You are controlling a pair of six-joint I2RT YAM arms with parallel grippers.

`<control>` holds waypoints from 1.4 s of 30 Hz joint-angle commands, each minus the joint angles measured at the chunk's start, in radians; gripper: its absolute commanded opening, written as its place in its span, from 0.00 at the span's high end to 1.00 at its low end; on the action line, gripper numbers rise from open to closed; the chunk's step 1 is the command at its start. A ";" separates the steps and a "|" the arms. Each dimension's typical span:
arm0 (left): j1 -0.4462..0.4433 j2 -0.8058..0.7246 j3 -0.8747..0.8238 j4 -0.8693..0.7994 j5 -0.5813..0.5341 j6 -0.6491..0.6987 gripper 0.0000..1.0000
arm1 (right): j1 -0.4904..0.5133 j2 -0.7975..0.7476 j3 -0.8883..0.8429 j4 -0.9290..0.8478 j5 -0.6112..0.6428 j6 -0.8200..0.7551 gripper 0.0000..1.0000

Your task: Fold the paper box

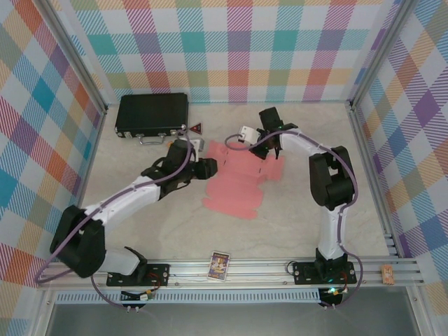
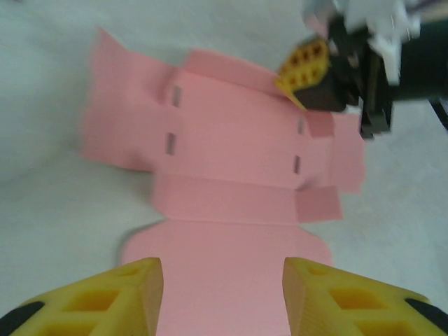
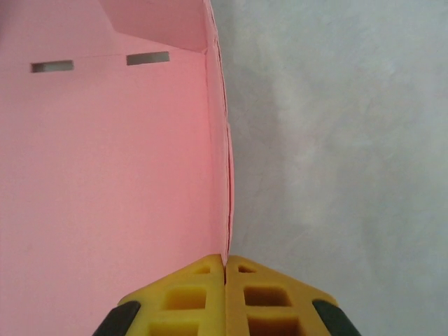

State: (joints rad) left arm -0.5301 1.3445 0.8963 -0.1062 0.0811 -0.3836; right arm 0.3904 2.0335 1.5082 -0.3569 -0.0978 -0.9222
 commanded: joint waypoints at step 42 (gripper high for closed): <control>0.342 0.616 0.473 -0.134 -0.039 0.029 0.52 | 0.255 -0.149 -0.666 1.444 0.368 -0.466 0.98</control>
State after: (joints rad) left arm -0.2001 1.9335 1.3354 -0.2192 0.0044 -0.3748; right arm 0.6342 1.8709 0.8555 0.9855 0.2543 -1.3762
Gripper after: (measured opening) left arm 0.482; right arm 0.063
